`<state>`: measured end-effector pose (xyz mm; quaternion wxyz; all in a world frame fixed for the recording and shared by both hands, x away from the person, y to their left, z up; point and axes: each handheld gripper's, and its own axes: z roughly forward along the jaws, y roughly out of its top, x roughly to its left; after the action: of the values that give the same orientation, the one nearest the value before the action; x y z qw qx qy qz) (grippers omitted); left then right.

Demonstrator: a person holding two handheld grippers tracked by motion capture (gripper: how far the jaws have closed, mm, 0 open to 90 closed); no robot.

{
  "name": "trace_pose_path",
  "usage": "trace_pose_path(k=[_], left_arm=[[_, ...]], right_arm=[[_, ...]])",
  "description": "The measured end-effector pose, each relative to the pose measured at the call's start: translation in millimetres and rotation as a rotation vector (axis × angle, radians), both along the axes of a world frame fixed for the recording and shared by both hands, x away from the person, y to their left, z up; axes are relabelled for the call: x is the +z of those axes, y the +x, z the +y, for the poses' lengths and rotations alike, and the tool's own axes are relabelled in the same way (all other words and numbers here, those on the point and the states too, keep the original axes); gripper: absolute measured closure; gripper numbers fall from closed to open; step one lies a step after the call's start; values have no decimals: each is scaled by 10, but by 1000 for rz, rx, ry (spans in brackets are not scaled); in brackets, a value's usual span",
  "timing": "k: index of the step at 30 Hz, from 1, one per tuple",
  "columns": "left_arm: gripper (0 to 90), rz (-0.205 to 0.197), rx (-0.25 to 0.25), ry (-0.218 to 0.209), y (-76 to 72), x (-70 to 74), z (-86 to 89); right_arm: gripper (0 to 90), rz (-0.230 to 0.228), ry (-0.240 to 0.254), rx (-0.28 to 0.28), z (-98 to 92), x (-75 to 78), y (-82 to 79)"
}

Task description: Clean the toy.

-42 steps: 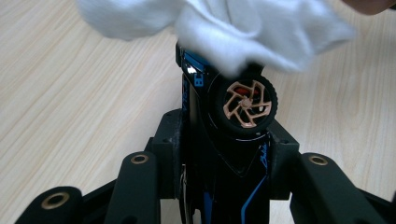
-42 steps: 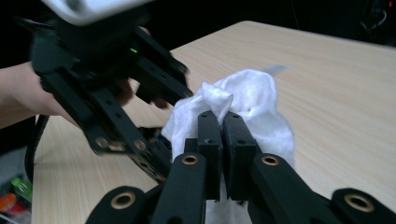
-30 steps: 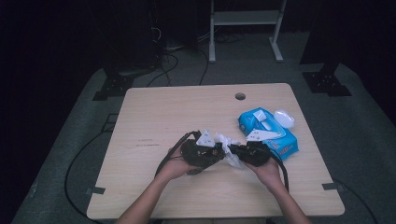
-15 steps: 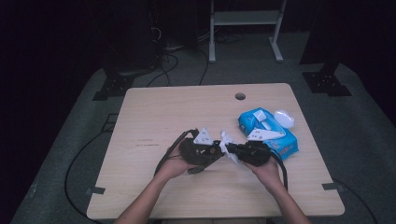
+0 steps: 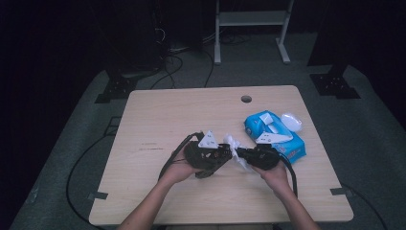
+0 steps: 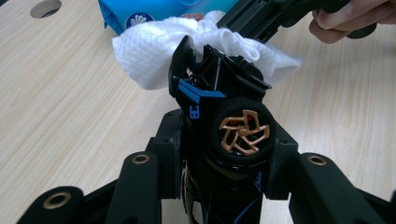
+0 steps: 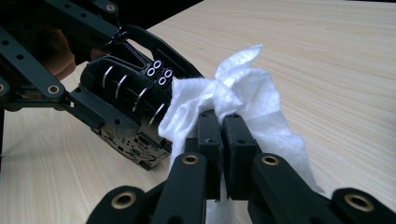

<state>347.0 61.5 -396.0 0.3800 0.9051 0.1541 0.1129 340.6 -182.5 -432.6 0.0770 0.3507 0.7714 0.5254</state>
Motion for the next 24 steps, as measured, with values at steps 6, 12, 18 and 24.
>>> trace_pose_path(k=[6,12,18,24], left_arm=[[581,-8,-1,3,-10,8,7],[582,-1,6,-33,-13,16,47],[582,1,-2,-10,-2,13,31],[581,-7,-6,-9,-14,21,-31]], right_arm=[[860,-40,22,19,35,118,-49],[861,-25,21,14,14,60,-16],[861,-38,22,19,35,75,-24],[861,-129,-4,36,151,316,-139]])
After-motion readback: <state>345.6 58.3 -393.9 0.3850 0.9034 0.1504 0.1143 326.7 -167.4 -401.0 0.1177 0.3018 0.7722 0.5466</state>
